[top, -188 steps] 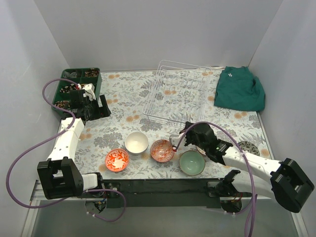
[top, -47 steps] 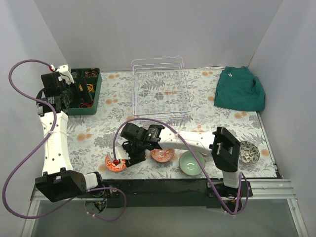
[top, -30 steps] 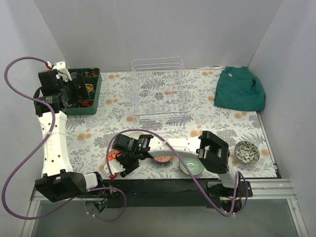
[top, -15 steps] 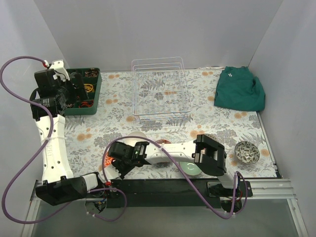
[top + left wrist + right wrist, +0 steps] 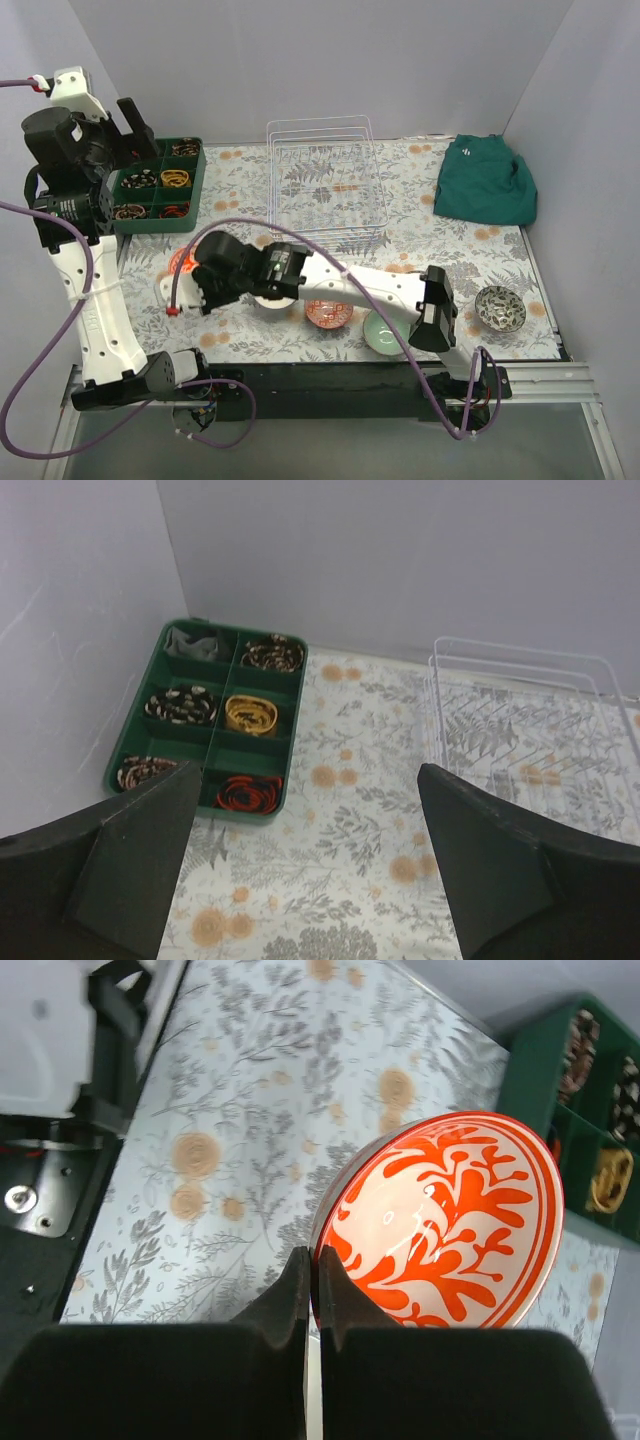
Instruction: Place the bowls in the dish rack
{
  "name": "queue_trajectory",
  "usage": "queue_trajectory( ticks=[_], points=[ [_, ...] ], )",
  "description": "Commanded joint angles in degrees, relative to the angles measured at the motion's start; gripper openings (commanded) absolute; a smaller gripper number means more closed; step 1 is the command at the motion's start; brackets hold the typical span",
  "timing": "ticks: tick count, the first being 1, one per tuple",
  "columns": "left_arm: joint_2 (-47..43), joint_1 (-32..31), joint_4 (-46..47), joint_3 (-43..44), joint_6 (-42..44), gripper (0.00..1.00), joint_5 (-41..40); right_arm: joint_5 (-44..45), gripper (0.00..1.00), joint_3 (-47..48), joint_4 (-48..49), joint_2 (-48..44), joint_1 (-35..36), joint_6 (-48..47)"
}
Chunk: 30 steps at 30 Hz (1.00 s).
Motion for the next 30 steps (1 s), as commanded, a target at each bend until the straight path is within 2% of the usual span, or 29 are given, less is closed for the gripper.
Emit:
queue_trajectory(
  ticks=[1,5,6,8,9,12,13,14,16,17,20,21,22,25,30],
  points=[
    [-0.5,-0.2,8.3,0.6,-2.8,0.90,5.1,-0.3,0.01,5.0,0.8,-6.0,-8.2,11.6],
    [-0.7,-0.2,18.6,-5.5,-4.7,0.88,16.5,-7.6,0.01,1.9,2.2,-10.4,-14.9,15.6],
    [-0.5,-0.2,20.5,-6.8,-5.0,0.88,21.9,-9.5,0.01,1.7,2.4,-11.0,-18.6,16.9],
    [0.6,-0.6,24.3,-8.7,-6.0,0.84,26.6,-14.3,0.01,1.5,3.1,-11.8,-22.5,22.4],
    [1.3,-1.0,24.7,-9.6,-6.3,0.83,28.4,-16.0,0.01,1.4,4.3,-11.9,-26.7,24.6],
    [4.7,-3.3,23.6,-9.9,-6.1,0.78,28.2,-24.7,0.01,-0.8,9.3,-12.1,-35.2,34.6],
    [5.8,-5.5,22.8,-9.8,-5.7,0.77,25.9,-26.8,0.01,-2.1,11.2,-12.4,-37.2,37.4],
    [7.0,-7.1,20.3,-9.1,-5.0,0.76,24.1,-31.6,0.01,-4.0,13.8,-12.7,-39.2,44.1],
    [11.4,-12.6,17.0,-7.2,-3.2,0.77,17.9,-36.2,0.01,-10.2,22.6,-13.5,-44.9,50.5],
    [12.7,-14.8,15.0,-6.9,-3.1,0.77,17.0,-40.4,0.01,-12.4,26.0,-13.6,-46.5,58.3],
    [17.1,-17.9,13.7,-7.6,-2.5,0.79,15.8,-46.5,0.01,-20.5,40.7,-13.8,-51.8,68.8],
    [19.1,-18.4,13.3,-8.0,-1.9,0.80,16.0,-47.4,0.01,-23.0,45.5,-13.9,-53.6,76.1],
    [20.5,-18.4,13.0,-8.2,-1.5,0.82,16.6,-48.0,0.01,-26.6,52.9,-13.8,-54.2,79.0],
    [25.1,-18.4,11.1,-7.2,-1.0,0.83,18.1,-47.3,0.01,-32.5,65.3,-13.2,-55.1,87.5],
    [29.1,-18.9,11.7,-6.0,0.7,0.84,26.4,-45.1,0.01,-33.7,71.1,-9.1,-55.2,94.7]
  ],
)
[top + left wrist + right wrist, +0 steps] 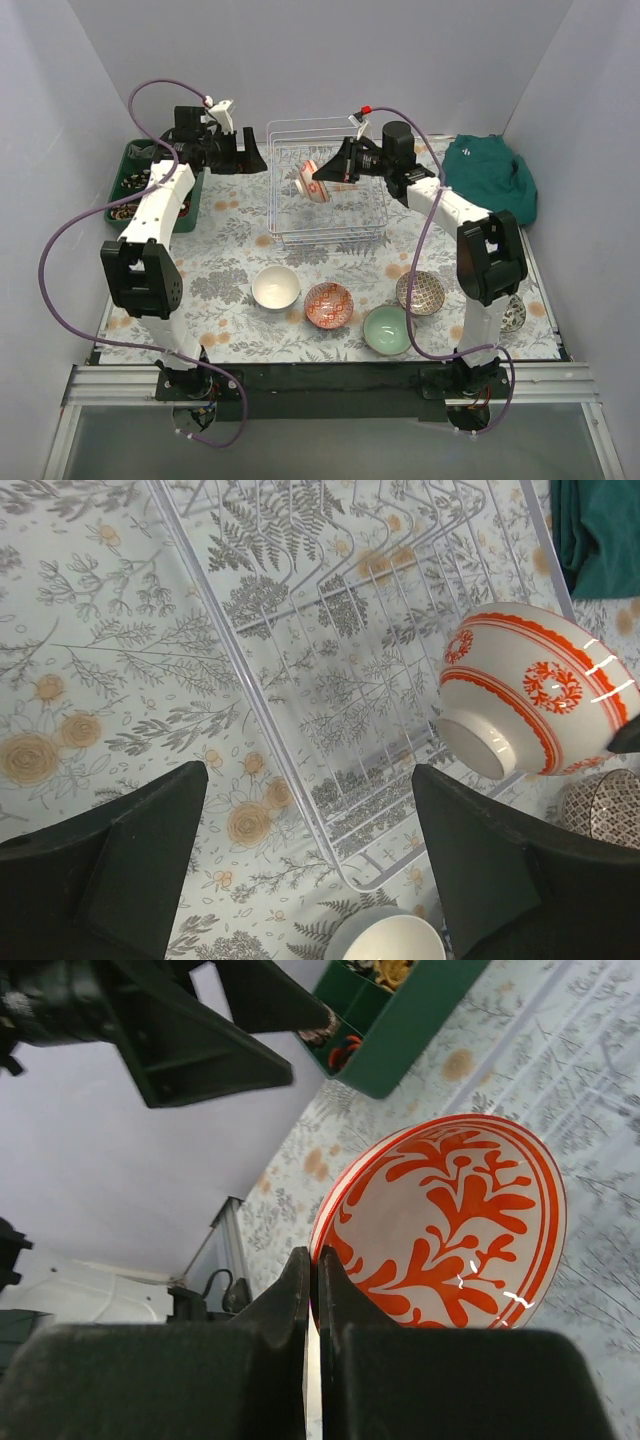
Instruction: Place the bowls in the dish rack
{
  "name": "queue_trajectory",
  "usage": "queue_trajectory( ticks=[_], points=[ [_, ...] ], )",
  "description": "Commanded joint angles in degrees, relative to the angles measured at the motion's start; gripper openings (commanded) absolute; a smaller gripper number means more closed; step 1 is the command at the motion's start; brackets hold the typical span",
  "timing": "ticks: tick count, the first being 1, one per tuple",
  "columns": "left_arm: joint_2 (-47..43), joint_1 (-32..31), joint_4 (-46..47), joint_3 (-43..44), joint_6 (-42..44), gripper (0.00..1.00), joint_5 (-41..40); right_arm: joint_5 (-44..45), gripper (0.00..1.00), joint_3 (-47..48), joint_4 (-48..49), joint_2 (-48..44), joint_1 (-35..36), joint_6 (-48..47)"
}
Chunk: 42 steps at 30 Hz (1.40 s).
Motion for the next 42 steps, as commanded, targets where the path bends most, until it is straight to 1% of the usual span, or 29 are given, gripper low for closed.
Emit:
queue_trajectory(
  ticks=[1,5,9,12,17,24,30,35,37,38,39,42],
  points=[
    [0.8,-0.3,0.1,1.8,2.9,0.84,7.3,-2.3,0.01,1.4,19.3,1.7,1.0,12.9],
    [1.8,-1.3,0.9,0.2,3.5,0.84,8.5,-1.2,0.01,3.3,19.8,7.2,1.1,14.9],
    [1.3,-4.0,1.1,-0.6,3.6,0.84,8.5,-1.0,0.01,6.4,19.8,11.2,1.2,15.4],
    [1.7,-5.7,1.7,-1.9,2.6,0.82,6.4,-0.6,0.01,8.6,19.8,14.1,1.3,15.6],
    [3.2,-6.6,1.9,-2.7,2.1,0.80,2.7,0.1,0.01,10.7,19.8,18.3,1.3,15.9],
    [5.1,-6.7,2.2,-2.8,1.5,0.80,2.4,0.9,0.01,10.6,19.4,21.2,1.5,16.4],
    [5.7,-6.9,3.0,-4.1,1.5,0.80,2.0,1.4,0.01,8.0,19.0,21.6,1.5,16.9],
    [5.4,-7.0,3.0,-4.3,1.7,0.80,1.5,2.6,0.01,6.8,15.9,20.7,1.1,15.5],
    [5.4,-7.0,3.1,-4.5,1.6,0.80,1.0,3.1,0.09,6.6,14.2,19.3,0.5,14.4],
    [5.4,-7.0,3.4,-4.7,1.6,0.81,1.0,3.3,0.18,6.4,13.8,18.8,0.4,13.1],
    [5.4,-7.0,3.9,-5.0,1.3,0.80,0.7,3.5,0.21,5.9,13.1,18.3,0.4,12.4],
    [5.6,-7.0,5.1,-5.6,0.9,0.81,0.7,5.0,0.26,3.7,12.0,15.7,-0.3,10.3]
  ],
)
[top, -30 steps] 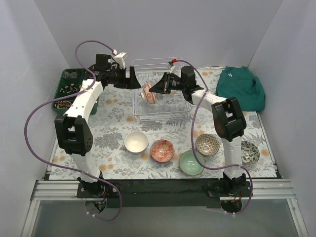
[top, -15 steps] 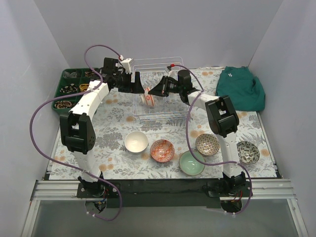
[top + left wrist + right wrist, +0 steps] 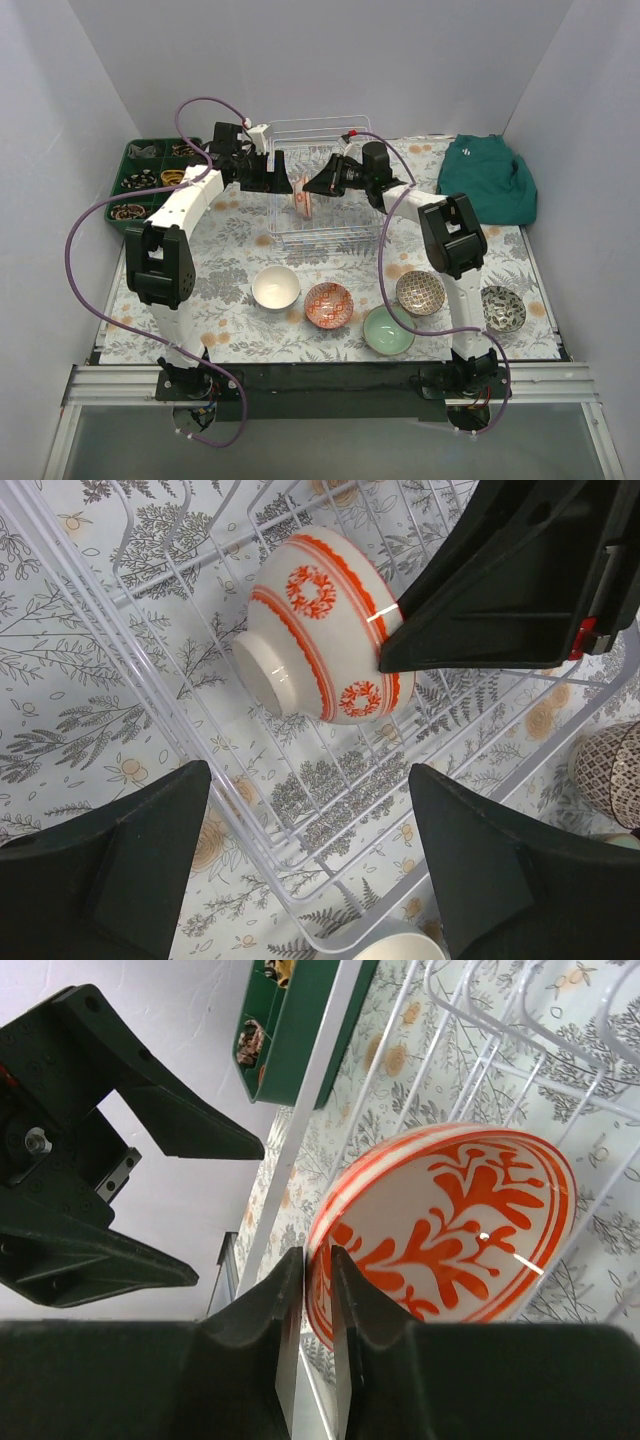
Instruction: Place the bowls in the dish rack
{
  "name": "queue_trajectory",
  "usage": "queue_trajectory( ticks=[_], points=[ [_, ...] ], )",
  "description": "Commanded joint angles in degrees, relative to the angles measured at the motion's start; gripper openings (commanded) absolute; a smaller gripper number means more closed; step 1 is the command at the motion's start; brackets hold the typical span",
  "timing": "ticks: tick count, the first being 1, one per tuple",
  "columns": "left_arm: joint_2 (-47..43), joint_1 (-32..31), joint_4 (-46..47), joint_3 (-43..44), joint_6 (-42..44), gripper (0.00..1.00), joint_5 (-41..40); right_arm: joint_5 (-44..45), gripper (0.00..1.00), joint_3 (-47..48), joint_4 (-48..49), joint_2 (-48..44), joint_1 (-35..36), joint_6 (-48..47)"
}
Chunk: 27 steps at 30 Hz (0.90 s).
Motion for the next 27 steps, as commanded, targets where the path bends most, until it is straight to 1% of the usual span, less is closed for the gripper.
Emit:
queue_trajectory(
  ticks=[1,6,12,15,18,19,20,23,27],
  points=[
    [-1.3,-0.1,2.1,-1.0,-0.3,0.81,-0.9,2.3,0.26,-2.8,-2.3,-6.3,-1.3,-4.2],
    [-0.4,-0.1,2.9,-0.4,-0.7,0.81,-1.0,3.2,0.28,-3.8,-4.4,-8.4,-2.2,-7.9],
    [-0.2,0.0,4.4,0.1,-1.2,0.82,-1.1,4.3,0.30,-3.5,-10.6,-11.8,-3.8,-13.4],
    [-0.2,0.0,5.3,0.0,-1.4,0.82,-2.2,5.9,0.30,-3.3,-16.3,-14.3,-4.4,-19.7],
    [-0.5,-0.1,5.9,-0.2,-1.2,0.83,-4.2,6.5,0.30,-3.3,-18.5,-16.8,-4.7,-26.2],
    [-0.7,0.0,6.2,-0.2,-1.1,0.83,-4.6,6.7,0.30,-3.2,-20.6,-17.7,-4.7,-28.2],
    [-0.8,-0.1,6.3,-0.2,-1.0,0.83,-5.0,6.8,0.31,-3.1,-21.2,-18.2,-4.8,-30.8],
    [-1.3,0.0,6.6,-0.2,-0.9,0.83,-6.4,7.0,0.30,-2.8,-23.3,-19.1,-4.7,-33.9],
    [-1.8,0.0,7.1,-0.7,-0.8,0.83,-6.5,7.8,0.29,-1.6,-27.4,-19.2,-4.7,-42.3]
  ],
)
